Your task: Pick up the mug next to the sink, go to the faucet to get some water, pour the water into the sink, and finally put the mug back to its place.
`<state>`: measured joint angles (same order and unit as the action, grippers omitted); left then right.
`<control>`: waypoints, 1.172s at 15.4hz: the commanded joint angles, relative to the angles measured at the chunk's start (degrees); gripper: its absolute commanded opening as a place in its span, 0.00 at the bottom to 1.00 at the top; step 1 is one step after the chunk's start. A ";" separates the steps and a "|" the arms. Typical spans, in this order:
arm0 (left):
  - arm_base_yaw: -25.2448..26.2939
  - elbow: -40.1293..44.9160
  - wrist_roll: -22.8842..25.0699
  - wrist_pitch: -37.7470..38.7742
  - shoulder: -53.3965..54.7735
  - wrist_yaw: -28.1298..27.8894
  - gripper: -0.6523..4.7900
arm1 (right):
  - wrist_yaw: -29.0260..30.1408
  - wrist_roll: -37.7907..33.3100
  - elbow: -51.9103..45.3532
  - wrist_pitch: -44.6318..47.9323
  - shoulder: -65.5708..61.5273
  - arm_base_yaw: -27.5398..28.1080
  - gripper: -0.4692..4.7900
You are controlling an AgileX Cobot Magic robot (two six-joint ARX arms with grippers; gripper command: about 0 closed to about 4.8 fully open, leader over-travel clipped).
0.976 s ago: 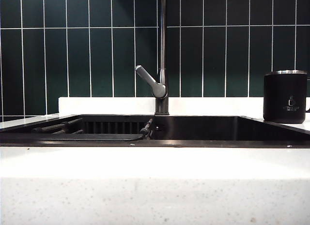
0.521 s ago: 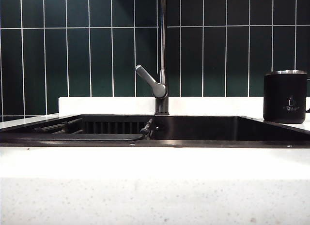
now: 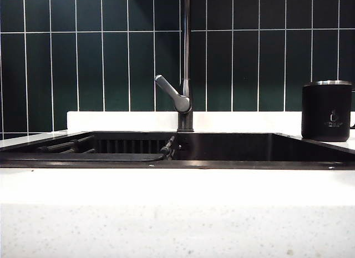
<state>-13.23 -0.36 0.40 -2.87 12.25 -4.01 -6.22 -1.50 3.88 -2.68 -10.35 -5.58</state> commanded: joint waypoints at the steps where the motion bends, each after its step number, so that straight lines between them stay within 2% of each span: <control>1: 0.00 -0.04 0.26 -2.10 -0.04 -1.22 0.11 | -0.15 -0.02 -0.09 1.75 -0.02 -0.04 0.09; 7: 0.00 -0.04 0.70 -3.69 -0.02 -1.14 0.11 | -0.31 0.04 -3.54 6.78 -0.02 -0.04 0.09; 13: 0.00 -0.04 0.61 -4.87 -0.04 -1.16 0.11 | -0.22 0.00 -3.82 6.23 -0.02 -0.07 0.09; 18: 0.00 -0.04 -0.22 -1.95 -0.04 -1.14 0.11 | -0.22 0.02 -3.82 4.90 -0.02 -0.04 0.09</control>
<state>-13.23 -0.38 0.34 -5.65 12.23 -5.02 -6.24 -1.50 0.38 1.65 -10.35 -5.61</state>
